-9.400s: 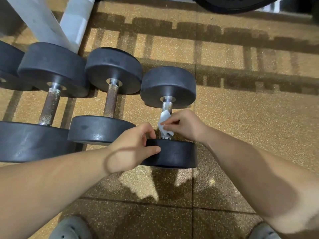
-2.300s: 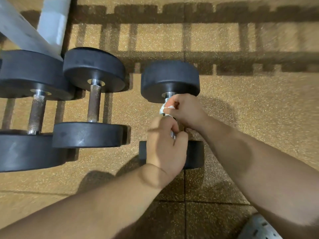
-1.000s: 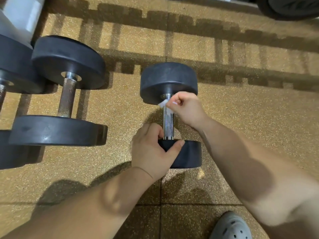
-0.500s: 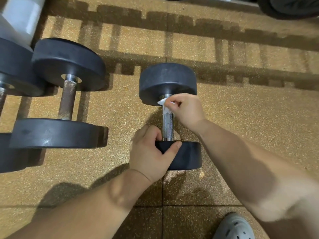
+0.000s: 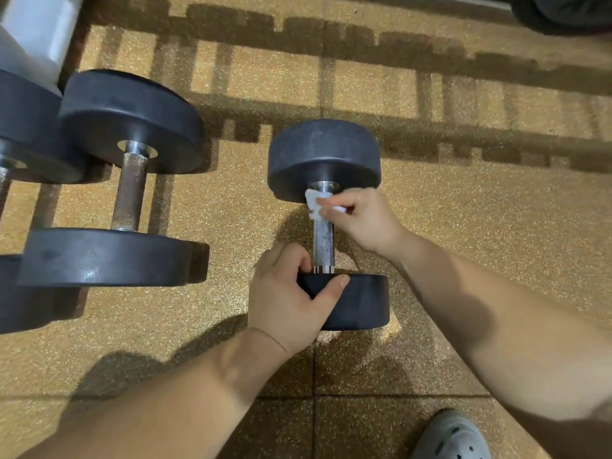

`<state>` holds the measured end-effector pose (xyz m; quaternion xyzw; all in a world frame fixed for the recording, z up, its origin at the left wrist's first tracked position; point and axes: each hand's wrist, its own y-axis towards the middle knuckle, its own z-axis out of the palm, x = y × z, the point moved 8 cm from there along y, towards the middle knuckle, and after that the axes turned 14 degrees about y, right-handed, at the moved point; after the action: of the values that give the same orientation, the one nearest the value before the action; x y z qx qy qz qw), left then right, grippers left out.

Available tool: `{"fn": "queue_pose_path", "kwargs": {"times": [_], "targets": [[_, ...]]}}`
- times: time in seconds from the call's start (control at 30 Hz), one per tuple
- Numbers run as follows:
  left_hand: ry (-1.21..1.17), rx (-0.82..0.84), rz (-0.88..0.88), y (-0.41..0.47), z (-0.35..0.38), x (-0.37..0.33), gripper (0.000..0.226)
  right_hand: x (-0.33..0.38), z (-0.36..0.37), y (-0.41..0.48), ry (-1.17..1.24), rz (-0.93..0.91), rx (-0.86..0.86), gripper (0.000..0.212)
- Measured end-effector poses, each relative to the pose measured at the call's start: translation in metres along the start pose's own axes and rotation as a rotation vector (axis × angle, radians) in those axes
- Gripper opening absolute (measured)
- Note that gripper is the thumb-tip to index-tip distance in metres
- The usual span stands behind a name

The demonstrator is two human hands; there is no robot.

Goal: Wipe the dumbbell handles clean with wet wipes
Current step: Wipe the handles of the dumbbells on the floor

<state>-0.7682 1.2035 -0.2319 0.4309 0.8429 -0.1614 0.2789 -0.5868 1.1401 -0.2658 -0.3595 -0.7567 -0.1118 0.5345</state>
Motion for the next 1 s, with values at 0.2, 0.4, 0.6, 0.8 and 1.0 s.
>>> {"fn": "queue_pose_path", "kwargs": {"times": [0.2, 0.4, 0.6, 0.8, 1.0], "targets": [[-0.020, -0.014, 0.016, 0.001, -0.001, 0.002, 0.043, -0.012, 0.016, -0.012, 0.104, 0.065, 0.136, 0.009], [-0.015, 0.008, -0.012, 0.000, -0.001, 0.002, 0.043, -0.012, 0.012, -0.001, 0.220, 0.044, -0.078, 0.012], [-0.016, -0.008, 0.010, 0.001, -0.003, 0.001, 0.043, -0.008, 0.013, -0.015, 0.012, 0.027, 0.167, 0.014], [-0.006, -0.012, 0.007, 0.000, -0.002, -0.001, 0.043, 0.000, -0.005, 0.012, 0.042, -0.027, -0.135, 0.016], [-0.010, -0.036, 0.032, 0.000, -0.003, -0.005, 0.043, -0.009, 0.021, -0.026, -0.064, 0.008, 0.224, 0.012]]}}
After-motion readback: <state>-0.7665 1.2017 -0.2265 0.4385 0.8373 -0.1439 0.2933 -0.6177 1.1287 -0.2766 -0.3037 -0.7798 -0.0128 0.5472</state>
